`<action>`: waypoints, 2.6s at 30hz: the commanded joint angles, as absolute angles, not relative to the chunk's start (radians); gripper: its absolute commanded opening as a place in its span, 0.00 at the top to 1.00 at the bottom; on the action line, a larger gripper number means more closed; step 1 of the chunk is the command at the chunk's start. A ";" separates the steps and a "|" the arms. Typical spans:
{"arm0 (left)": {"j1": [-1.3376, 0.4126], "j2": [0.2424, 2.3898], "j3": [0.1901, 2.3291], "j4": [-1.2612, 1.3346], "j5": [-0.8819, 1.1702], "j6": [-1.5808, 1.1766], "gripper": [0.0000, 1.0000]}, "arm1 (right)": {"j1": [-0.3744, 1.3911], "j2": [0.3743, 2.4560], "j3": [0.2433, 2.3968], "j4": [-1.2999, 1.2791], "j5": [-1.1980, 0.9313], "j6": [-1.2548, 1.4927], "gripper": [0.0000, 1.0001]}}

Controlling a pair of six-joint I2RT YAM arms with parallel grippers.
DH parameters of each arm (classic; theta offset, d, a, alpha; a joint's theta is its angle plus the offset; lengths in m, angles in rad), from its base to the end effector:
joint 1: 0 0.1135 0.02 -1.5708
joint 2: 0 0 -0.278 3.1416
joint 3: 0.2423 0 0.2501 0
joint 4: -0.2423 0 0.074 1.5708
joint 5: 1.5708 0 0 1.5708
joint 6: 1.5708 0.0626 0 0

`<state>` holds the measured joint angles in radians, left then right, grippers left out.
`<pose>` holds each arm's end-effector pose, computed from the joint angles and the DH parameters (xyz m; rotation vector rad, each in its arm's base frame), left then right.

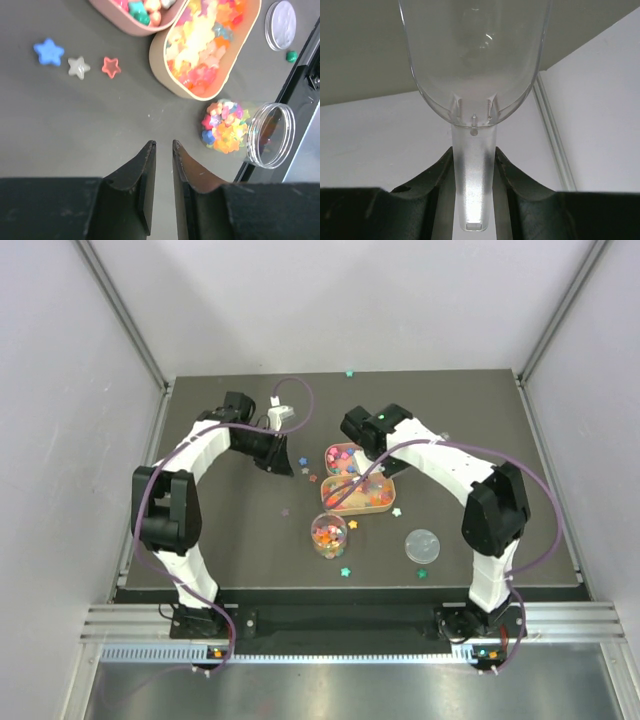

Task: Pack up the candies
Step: Adjust the spatula.

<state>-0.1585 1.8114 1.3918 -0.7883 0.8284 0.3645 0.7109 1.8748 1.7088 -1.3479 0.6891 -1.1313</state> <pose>0.3618 -0.1045 0.2306 0.8446 2.3725 -1.0504 0.2984 0.2044 0.2757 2.2717 -1.7628 1.0262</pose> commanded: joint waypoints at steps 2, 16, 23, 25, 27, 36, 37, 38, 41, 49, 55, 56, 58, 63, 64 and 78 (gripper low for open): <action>-0.164 1.831 1.470 -0.802 0.841 0.348 0.78 | 0.715 1.890 1.680 -1.473 0.804 -1.127 1.00; -0.172 1.883 1.721 -0.730 1.111 0.095 0.54 | 0.719 1.954 2.065 -1.467 0.424 -1.066 1.00; -0.172 1.934 1.741 -0.655 1.137 -0.064 0.50 | 0.742 1.876 2.022 -1.358 0.252 -1.014 1.00; -0.172 1.943 1.724 -0.629 1.157 -0.097 0.50 | 0.746 1.873 2.025 -1.350 0.241 -0.999 1.00; -0.175 1.951 1.707 -0.624 1.151 -0.101 0.49 | 0.747 1.868 2.034 -1.338 0.212 -0.989 1.00; -0.181 1.988 1.698 -0.629 1.132 -0.071 0.53 | 0.765 1.851 2.054 -1.299 0.192 -0.983 1.00; -0.183 1.990 1.697 -0.630 1.132 -0.071 0.53 | 0.765 1.862 2.065 -1.301 0.192 -0.980 1.00; -0.186 1.990 1.697 -0.632 1.134 -0.066 0.53 | 0.765 1.867 2.068 -1.299 0.195 -0.979 1.00; -0.190 1.987 1.695 -0.634 1.138 -0.069 0.55 | 0.765 1.882 2.075 -1.289 0.195 -0.971 1.00; -0.189 1.959 1.689 -0.643 1.114 -0.066 0.56 | 0.764 1.913 2.056 -1.310 0.204 -0.950 1.00; -0.186 1.948 1.693 -0.641 1.098 -0.067 0.56 | 0.758 1.913 2.017 -1.302 0.207 -0.943 1.00; -0.186 1.947 1.694 -0.641 1.104 -0.066 0.56 | 0.756 1.914 2.014 -1.299 0.207 -0.939 1.00; -0.186 1.941 1.689 -0.643 1.109 -0.069 0.56 | 0.750 1.922 2.005 -1.299 0.212 -0.940 1.00; -0.186 1.916 1.660 -0.650 1.108 -0.055 0.56 | 0.739 1.937 2.006 -1.270 0.215 -0.939 1.00; -0.186 1.913 1.657 -0.652 1.104 -0.054 0.56 | 0.738 1.943 2.011 -1.270 0.216 -0.940 1.00; -0.186 1.910 1.635 -0.666 1.086 -0.031 0.56 | 0.724 2.023 2.094 -1.236 0.222 -0.959 1.00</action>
